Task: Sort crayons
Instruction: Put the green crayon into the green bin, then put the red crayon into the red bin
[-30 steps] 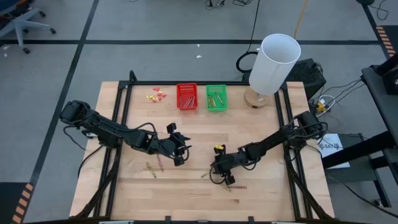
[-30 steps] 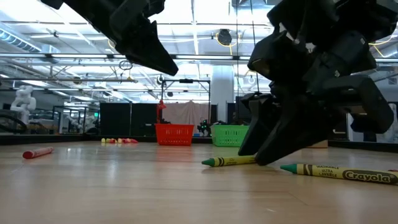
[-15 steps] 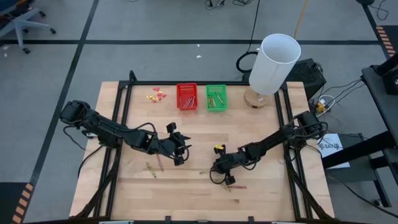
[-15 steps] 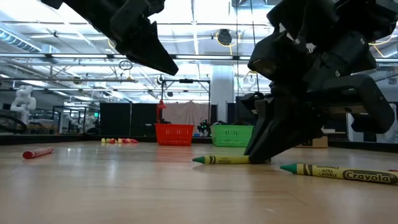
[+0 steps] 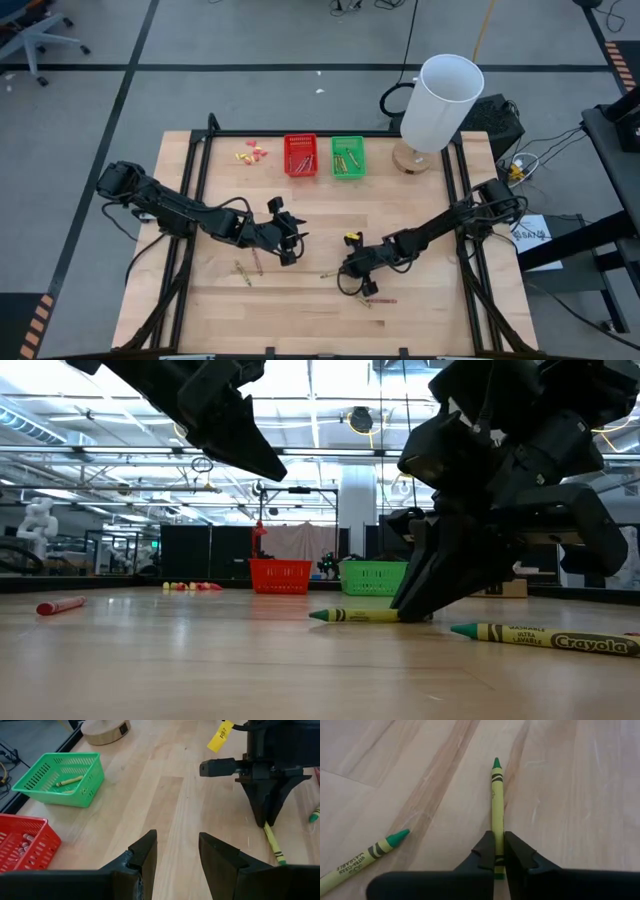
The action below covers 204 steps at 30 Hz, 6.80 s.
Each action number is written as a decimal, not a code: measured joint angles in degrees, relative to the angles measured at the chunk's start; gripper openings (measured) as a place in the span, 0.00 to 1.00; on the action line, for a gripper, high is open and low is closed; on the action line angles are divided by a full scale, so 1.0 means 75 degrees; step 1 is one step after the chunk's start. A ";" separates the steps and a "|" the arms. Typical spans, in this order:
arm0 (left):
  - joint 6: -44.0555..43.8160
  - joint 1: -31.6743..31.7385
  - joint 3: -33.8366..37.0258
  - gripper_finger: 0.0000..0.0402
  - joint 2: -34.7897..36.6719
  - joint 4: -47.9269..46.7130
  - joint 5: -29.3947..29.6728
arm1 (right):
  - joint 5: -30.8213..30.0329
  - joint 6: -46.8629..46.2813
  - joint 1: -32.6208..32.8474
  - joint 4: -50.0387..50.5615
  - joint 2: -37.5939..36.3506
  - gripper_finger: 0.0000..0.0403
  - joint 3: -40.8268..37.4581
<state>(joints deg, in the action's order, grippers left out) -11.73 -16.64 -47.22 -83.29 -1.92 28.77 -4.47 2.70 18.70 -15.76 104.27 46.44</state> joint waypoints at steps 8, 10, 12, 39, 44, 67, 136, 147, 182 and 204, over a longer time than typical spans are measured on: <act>-0.0006 0.0000 0.0000 0.36 0.0000 0.0007 0.0000 | -0.0035 0.0154 -0.0006 0.0155 -0.0568 0.01 -0.0015; -0.0006 0.0000 0.0000 0.36 0.0000 0.0007 0.0000 | -0.0026 0.0233 0.0000 0.0275 -0.0781 0.01 -0.0015; -0.0006 0.0000 0.0000 0.36 0.0003 0.0007 0.0000 | -0.0026 0.0339 0.0000 0.0370 -0.1039 0.01 -0.0015; -0.0006 0.0000 0.0000 0.36 0.0003 0.0077 0.0000 | -0.0831 0.0779 -0.0504 0.2183 -0.4801 0.01 0.0000; 0.0003 0.0000 0.0000 0.36 0.0003 0.0077 0.0000 | -0.0828 0.0673 -0.0651 0.2460 -0.4836 0.01 0.0000; 0.0073 0.0000 0.0000 0.36 0.0003 0.0051 0.0000 | -0.0790 0.0539 -0.1271 0.2353 -0.4833 0.01 0.0000; 0.0015 0.0000 0.0224 0.36 0.0006 0.0071 0.0000 | -0.1769 -0.2250 -0.5662 0.0019 -0.1033 0.01 0.0003; 0.0006 0.0001 0.0224 0.36 0.0006 0.0070 -0.0004 | -0.1579 -0.2279 -0.5632 0.0198 -0.1065 0.21 0.0003; -0.2098 -0.0715 0.0067 0.36 0.0009 -0.3501 -0.2195 | -0.0835 -0.1414 0.0262 0.0732 -0.2673 0.36 -0.0720; 0.1273 -0.1786 0.0110 0.36 0.0009 -0.5020 -0.2745 | -0.0799 -0.0663 0.0323 -0.1303 -0.1254 0.36 -0.0723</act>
<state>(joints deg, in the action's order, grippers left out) -2.18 -30.04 -46.39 -83.22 -39.57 8.19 -10.46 -2.27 21.12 -25.53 94.87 41.01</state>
